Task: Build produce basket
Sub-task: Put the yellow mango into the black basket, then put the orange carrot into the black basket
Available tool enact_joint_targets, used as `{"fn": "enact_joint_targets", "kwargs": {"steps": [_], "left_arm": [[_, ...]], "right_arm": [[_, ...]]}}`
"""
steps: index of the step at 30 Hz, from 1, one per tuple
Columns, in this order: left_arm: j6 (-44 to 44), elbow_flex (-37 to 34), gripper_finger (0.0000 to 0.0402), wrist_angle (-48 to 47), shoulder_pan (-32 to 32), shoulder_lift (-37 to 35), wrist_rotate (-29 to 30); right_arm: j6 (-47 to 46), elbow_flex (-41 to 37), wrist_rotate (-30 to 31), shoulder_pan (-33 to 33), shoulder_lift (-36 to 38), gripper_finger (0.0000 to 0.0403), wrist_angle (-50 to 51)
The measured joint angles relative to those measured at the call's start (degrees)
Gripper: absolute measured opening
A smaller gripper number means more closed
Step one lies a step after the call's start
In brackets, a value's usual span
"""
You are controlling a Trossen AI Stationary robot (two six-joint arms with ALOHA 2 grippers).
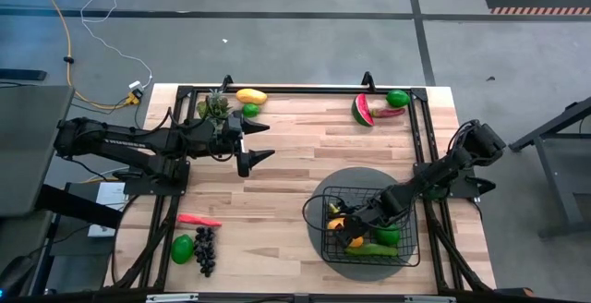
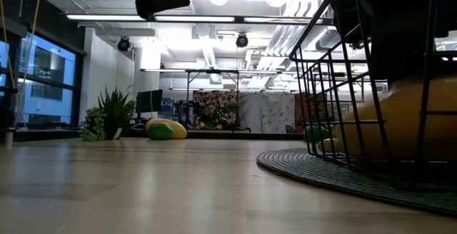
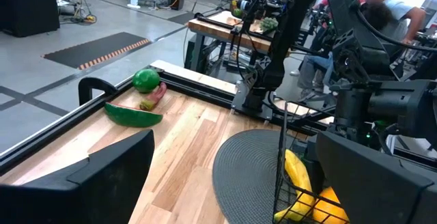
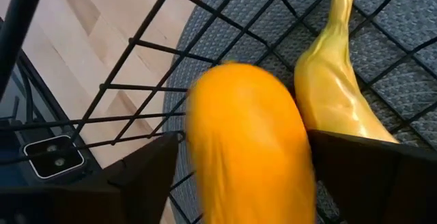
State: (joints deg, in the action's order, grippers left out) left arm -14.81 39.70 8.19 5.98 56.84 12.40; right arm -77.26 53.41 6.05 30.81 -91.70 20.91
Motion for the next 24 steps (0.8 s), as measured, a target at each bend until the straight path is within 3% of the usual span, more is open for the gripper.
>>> {"fn": "enact_joint_targets", "kwargs": {"steps": [8, 12, 19, 21, 24], "left_arm": [[-0.1, 0.0, 0.0397, 0.0, 0.0, 0.0, 0.0], [0.0, 0.0, 0.0397, 0.0, 0.0, 0.0, 0.0], [-0.1, 0.0, 0.0397, -0.2, 0.0, 0.0, 0.0], [-0.1, 0.0, 0.0397, -0.2, 0.0, 0.0, 0.0], [-1.2, 0.0, 0.0397, -0.2, 0.0, 0.0, 0.0]], "right_arm": [[5.9, 0.0, -1.4, -0.6, 2.0, 0.0393, 2.7], [12.5, 0.0, -1.4, -0.8, 7.4, 0.0398, 8.3], [16.4, 0.0, 7.0, 0.7, 21.6, 0.0399, 20.0], [19.8, -0.2, 8.7, 1.3, 25.6, 0.0399, 20.7], [22.8, -4.9, 5.8, 0.2, 32.1, 0.0398, 15.0]]}}
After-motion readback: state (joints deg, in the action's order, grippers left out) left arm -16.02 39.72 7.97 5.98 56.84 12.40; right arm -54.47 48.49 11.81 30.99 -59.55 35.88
